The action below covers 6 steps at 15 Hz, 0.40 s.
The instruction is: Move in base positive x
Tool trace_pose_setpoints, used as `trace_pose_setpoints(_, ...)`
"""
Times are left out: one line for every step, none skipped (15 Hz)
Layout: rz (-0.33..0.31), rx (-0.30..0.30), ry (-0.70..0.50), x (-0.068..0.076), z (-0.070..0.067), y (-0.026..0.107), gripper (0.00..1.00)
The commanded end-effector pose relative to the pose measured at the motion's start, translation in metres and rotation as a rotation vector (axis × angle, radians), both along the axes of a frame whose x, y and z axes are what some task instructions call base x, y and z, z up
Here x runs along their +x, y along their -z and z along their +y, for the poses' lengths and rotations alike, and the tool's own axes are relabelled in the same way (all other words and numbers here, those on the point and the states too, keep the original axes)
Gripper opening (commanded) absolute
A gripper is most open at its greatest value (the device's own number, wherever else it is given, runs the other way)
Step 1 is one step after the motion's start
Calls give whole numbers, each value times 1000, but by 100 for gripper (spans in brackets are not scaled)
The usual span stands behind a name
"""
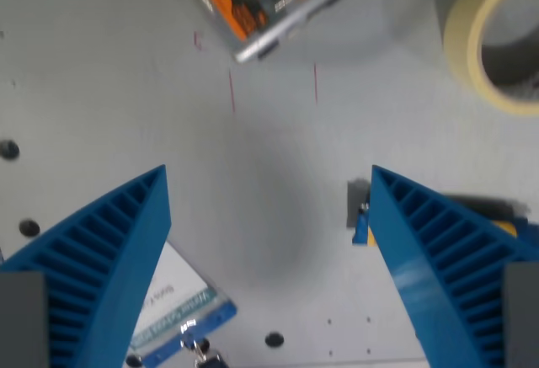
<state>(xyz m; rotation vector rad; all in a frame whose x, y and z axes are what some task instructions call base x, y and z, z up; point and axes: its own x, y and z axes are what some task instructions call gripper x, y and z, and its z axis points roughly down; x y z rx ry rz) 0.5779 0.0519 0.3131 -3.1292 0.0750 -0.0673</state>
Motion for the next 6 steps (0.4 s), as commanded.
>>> trace_pose_setpoints(49,-13,-3,19,-1,-2,100)
trace_pose_setpoints(49,-13,-3,24,-1,-2,100)
trace_pose_setpoints(49,-13,-3,29,0,-1,100)
trace_pose_setpoints(49,-13,-3,34,0,-1,100)
trace_pose_setpoints(49,-13,-3,39,0,0,100)
trace_pose_setpoints(49,-13,-3,44,0,0,100)
